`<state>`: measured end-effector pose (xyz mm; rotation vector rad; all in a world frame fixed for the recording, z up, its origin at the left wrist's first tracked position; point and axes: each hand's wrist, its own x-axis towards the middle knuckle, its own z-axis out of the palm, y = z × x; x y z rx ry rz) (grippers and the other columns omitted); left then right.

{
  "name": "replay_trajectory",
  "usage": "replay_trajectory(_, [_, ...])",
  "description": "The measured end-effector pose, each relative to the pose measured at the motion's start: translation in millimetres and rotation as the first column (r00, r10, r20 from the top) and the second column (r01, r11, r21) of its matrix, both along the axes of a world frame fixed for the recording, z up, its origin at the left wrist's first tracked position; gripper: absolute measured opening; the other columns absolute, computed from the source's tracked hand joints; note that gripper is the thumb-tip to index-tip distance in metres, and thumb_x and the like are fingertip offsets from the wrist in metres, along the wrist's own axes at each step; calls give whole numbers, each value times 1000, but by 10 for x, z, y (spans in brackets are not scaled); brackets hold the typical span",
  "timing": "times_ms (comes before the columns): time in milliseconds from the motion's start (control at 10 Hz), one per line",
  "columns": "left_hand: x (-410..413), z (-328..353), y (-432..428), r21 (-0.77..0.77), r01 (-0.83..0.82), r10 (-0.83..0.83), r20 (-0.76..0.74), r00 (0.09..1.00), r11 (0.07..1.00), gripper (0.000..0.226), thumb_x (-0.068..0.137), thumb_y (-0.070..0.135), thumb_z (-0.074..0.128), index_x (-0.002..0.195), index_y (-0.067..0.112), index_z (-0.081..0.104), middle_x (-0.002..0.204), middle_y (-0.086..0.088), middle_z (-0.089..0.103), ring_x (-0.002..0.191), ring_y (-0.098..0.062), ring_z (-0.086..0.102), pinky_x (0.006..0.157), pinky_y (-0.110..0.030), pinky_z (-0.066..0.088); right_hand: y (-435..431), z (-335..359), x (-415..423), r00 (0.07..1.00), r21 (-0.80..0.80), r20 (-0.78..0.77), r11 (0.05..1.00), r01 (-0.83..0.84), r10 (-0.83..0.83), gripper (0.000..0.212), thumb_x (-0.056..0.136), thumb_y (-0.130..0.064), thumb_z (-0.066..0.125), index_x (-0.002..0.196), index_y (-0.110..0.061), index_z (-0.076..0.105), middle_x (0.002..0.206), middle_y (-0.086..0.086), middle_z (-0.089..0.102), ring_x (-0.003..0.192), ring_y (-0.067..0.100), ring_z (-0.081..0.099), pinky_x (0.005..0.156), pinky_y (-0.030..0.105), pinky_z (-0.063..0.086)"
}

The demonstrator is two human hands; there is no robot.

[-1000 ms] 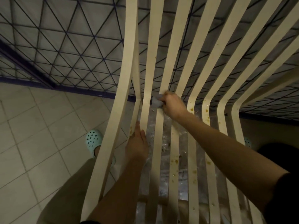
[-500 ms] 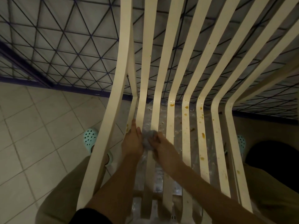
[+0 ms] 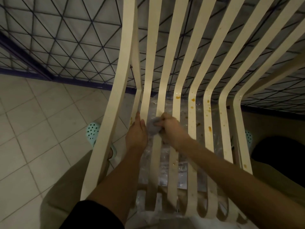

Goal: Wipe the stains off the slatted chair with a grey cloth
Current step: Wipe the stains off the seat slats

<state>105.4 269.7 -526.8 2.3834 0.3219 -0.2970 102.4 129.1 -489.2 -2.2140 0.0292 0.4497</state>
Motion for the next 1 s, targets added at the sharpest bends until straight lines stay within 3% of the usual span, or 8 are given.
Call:
replay_trajectory(100, [-62, 7, -13, -13, 4, -4, 10, 1000, 1000, 47, 104, 37, 24, 151, 29, 23, 125, -11, 60, 110, -30, 60, 88, -39, 46, -85, -17, 519, 999, -106, -18, 993, 49, -51, 5, 88, -14, 55, 85, -18, 55, 88, 5, 56, 88, 25, 57, 71, 35, 44])
replay_trajectory(300, [-12, -50, 13, -7, -17, 17, -12, 1000, 1000, 49, 104, 40, 23, 151, 32, 19, 130, -13, 59, 112, -33, 59, 91, -42, 49, -150, -26, 1165, 989, -304, 140, 953, 0, 45, 31, 88, 1, 49, 112, -7, 67, 115, 18, 56, 106, 32, 52, 84, 33, 40])
replay_trajectory(500, [-28, -189, 131, 43, -19, 20, -30, 999, 999, 48, 104, 39, 23, 151, 32, 22, 127, -12, 60, 108, -32, 61, 86, -39, 48, 42, -340, 578, 974, -372, 154, 923, -101, 169, 29, 91, -2, 48, 117, -5, 61, 113, 17, 51, 97, 31, 51, 77, 32, 37])
replay_trajectory(600, [-13, -242, 119, 34, -40, 40, -11, 999, 999, 44, 104, 36, 26, 147, 27, 31, 120, -12, 63, 104, -30, 62, 81, -34, 45, 108, -445, 121, 977, -239, 175, 968, -79, 123, 22, 89, -30, 52, 108, -22, 60, 103, 6, 60, 92, 24, 60, 87, 44, 51])
replay_trajectory(700, [-5, -290, 139, -19, -59, 59, 12, 998, 998, 38, 104, 31, 29, 137, 20, 46, 116, -11, 64, 103, -28, 62, 80, -28, 41, 186, -664, -322, 976, -163, 157, 979, -125, 151, 24, 89, -31, 55, 113, -28, 60, 116, 7, 61, 102, 28, 62, 91, 54, 51])
replay_trajectory(800, [-59, -288, 203, -84, -105, 107, 21, 994, 991, 32, 104, 24, 32, 119, 15, 58, 110, -10, 65, 98, -25, 61, 79, -28, 43, 317, -514, -843, 937, -164, 176, 947, -275, 302, 23, 94, -23, 53, 116, -27, 60, 121, 9, 58, 102, 24, 60, 86, 38, 49])
replay_trajectory(900, [-168, -273, 226, -91, -108, 109, 2, 994, 990, 31, 101, 18, 34, 112, 11, 62, 107, -12, 66, 97, -27, 61, 80, -30, 46, 392, -418, -1141, 946, -223, 143, 940, -256, 292, 31, 97, -5, 45, 127, -5, 53, 127, 15, 46, 109, 32, 50, 85, 38, 42])
replay_trajectory(1000, [-359, -249, 218, -42, -34, 30, -92, 995, 999, 33, 94, 12, 40, 121, 9, 59, 113, -16, 63, 104, -34, 60, 88, -38, 50, 450, -342, -1568, 999, 7, 0, 999, -48, 48, 24, 101, -22, 44, 121, -14, 57, 121, 11, 57, 108, 25, 58, 92, 35, 46])
